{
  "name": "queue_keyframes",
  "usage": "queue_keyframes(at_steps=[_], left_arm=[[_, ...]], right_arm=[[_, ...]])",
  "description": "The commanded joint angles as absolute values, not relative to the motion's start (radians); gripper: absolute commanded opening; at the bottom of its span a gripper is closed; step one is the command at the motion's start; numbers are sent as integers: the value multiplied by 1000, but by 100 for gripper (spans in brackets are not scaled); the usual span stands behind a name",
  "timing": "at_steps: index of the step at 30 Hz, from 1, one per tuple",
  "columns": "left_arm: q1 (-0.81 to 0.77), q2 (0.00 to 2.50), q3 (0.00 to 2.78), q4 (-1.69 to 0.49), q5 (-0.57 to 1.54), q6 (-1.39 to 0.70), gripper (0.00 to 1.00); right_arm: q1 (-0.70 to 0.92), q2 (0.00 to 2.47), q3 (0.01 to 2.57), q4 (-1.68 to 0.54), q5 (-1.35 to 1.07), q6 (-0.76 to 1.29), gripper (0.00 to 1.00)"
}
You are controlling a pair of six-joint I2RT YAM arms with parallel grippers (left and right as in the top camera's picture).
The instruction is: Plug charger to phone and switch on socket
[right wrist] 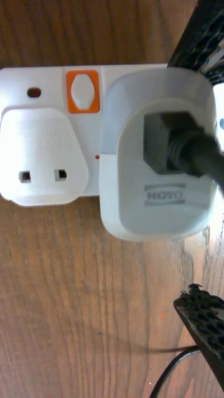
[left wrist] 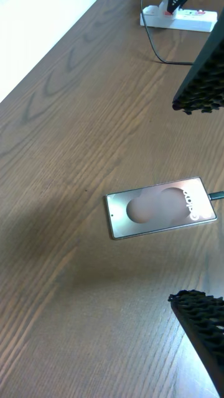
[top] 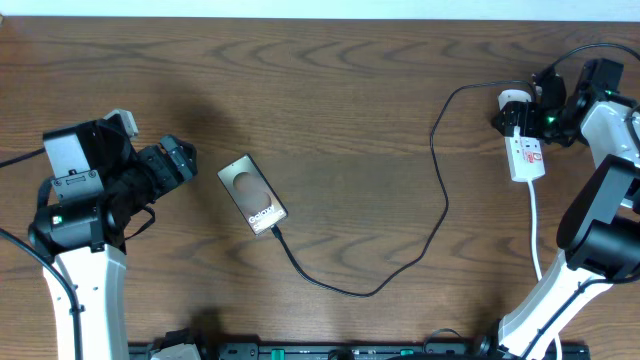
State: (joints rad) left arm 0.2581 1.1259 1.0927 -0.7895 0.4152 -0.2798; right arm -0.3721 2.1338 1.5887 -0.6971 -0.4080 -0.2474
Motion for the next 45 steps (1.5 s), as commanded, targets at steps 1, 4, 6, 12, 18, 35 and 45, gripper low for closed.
queue_keyframes(at_steps=[1,4,6,12,18,35,45], left_arm=[[258,1130,1099,-793,406,-263,90],[258,1130,1099,-793,406,-263,90],[258,1130,1099,-793,406,-263,90],[258,1130,1099,-793,406,-263,90],[258,1130,1099,-793,406,-263,90],[258,1130,1099,-793,406,-263,90],[258,1130,1099,-793,406,-263,90]], right_arm=[[-364,2145,1605,-707,-440,-255,99],[-364,2145,1605,-712,-440,-254,99],[-364,2145,1605,-715,-439,-247,99],[-364,2145,1605,-727,-430,-223,99],[-364,2145,1604,-738,-428,-197,98],[-307,2145,1602,-744,-429,-193,98],[-294,2146,1587,-727,-459,-152,97]])
